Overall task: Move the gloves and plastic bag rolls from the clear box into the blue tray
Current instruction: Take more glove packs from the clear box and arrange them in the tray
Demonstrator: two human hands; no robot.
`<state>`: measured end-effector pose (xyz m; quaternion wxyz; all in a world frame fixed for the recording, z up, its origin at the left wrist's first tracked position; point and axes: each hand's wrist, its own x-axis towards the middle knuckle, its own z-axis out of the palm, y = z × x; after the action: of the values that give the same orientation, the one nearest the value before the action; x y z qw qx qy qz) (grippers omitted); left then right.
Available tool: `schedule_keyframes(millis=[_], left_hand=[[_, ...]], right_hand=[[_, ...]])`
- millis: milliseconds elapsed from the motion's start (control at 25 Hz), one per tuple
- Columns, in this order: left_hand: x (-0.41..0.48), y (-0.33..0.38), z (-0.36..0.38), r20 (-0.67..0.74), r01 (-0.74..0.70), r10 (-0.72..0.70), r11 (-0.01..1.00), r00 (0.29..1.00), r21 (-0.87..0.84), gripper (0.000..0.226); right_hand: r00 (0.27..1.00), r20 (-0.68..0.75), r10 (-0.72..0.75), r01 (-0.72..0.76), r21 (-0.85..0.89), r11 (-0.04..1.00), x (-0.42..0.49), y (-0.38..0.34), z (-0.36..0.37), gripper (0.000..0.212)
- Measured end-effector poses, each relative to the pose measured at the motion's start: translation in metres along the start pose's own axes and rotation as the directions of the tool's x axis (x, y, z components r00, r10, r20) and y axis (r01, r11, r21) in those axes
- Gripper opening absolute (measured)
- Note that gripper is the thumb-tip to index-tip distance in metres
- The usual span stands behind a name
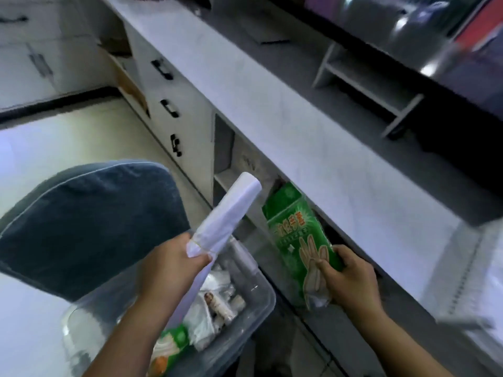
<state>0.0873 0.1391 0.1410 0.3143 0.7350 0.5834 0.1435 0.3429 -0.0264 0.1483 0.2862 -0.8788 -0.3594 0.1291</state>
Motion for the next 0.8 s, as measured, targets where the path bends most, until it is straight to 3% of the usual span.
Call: schedule_keyframes(millis=[120, 280, 480, 640, 800], left_hand=[[0.001, 0.086, 0.027, 0.061, -0.172, 0.172, 0.985, 0.983, 0.003, 0.025], [-0.024, 0.199, 0.068, 0.107, -0.359, 0.361, 0.933, 0.926, -0.034, 0.023], [-0.097, 0.345, 0.153, 0.261, -0.450, 0.493, 0.868, 0.830, -0.209, 0.029], [-0.137, 0.433, 0.220, 0.378, -0.489, 0.569, 0.822, 0.730, -0.293, 0.032], [-0.165, 0.483, 0.286, 0.444, -0.559, 0.609, 0.789, 0.657, -0.256, 0.019]], right_hand=[[0.986, -0.166, 0.035, -0.024, 0.069, 0.997, -0.006, 0.033, -0.065, 0.024], [0.928, -0.359, 0.094, -0.022, 0.199, 0.980, -0.018, 0.088, -0.147, 0.020], [0.788, -0.546, 0.285, -0.003, 0.460, 0.888, -0.036, 0.186, -0.260, 0.017], [0.700, -0.583, 0.413, 0.081, 0.640, 0.764, -0.047, 0.252, -0.333, 0.015], [0.656, -0.591, 0.469, 0.057, 0.659, 0.750, -0.056, 0.304, -0.375, 0.007]])
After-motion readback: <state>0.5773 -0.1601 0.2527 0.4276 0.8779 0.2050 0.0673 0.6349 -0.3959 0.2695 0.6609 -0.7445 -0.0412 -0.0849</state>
